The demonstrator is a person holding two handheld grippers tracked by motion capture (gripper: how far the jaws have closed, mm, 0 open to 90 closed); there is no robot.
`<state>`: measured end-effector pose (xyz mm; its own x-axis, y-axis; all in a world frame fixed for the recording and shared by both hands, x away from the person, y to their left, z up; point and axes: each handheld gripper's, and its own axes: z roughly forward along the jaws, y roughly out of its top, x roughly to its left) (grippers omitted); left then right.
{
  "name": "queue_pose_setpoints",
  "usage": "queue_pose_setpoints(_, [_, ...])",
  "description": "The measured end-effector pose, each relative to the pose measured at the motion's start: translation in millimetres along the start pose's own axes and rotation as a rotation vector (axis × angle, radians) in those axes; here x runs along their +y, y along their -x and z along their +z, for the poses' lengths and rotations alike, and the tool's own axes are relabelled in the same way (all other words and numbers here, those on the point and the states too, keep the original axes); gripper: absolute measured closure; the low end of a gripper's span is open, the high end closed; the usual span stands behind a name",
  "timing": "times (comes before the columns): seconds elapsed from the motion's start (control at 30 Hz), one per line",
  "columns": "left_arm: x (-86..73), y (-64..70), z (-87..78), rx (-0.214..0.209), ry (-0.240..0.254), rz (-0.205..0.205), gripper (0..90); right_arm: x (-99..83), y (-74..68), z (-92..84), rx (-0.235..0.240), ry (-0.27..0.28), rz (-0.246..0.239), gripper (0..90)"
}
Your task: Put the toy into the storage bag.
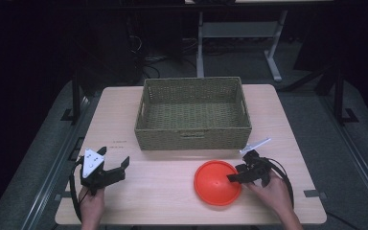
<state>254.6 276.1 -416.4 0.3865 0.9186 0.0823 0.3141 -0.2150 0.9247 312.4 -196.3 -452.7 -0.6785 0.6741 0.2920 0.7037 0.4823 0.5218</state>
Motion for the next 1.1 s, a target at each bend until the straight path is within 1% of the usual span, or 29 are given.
queue_pose_setpoints(0.1, [0.1, -0.6, -0.6, 0.001, 0.001, -0.003, 12.7, 0.8, 0.0, 1.0, -0.003, -0.005, -0.001, 42.7])
queue_pose_setpoints(0.17, [0.0, -0.9, -0.5, 0.0, 0.001, -0.003, 12.8, 1.5, 0.6, 3.0, -0.002, -0.017, 0.006, 45.5])
queue_pose_setpoints(0.4, [0.2, 0.0, -0.3, 0.001, 0.002, 0.0, 12.8, 2.3, 1.3, 3.9, -0.003, -0.013, 0.003, 48.4])
queue_pose_setpoints(0.53, [0.3, -0.2, -0.3, 0.002, 0.001, 0.003, 12.7, 2.6, -1.1, 4.3, -0.007, -0.02, -0.01, 55.8])
queue_pose_setpoints(0.63, [0.2, -0.2, -0.5, 0.003, 0.001, 0.002, 12.8, 2.8, -1.7, 3.9, -0.016, -0.015, -0.024, 58.2])
queue_pose_setpoints(0.73, [0.3, -0.2, -0.5, 0.002, 0.002, 0.002, 12.8, 4.3, -3.2, 1.9, -0.024, -0.011, -0.022, 61.9])
queue_pose_setpoints(0.8, [0.3, -0.3, -0.5, 0.003, 0.002, 0.002, 12.8, 5.6, -3.8, 0.3, -0.029, -0.009, -0.03, 64.0])
queue_pose_setpoints(0.83, [0.3, -0.3, -0.5, 0.003, 0.002, 0.002, 12.7, 5.9, -3.9, -0.4, -0.032, 0.0, -0.035, 65.0])
queue_pose_setpoints(1.0, [0.3, -0.4, -0.3, 0.001, 0.002, 0.003, 12.8, 5.4, -4.3, -2.5, -0.034, 0.004, -0.028, 67.4])
queue_pose_setpoints(1.1, [0.4, 0.3, 0.0, 0.002, 0.003, 0.0, 12.7, 4.9, -3.9, -6.0, -0.026, 0.027, -0.029, 71.1])
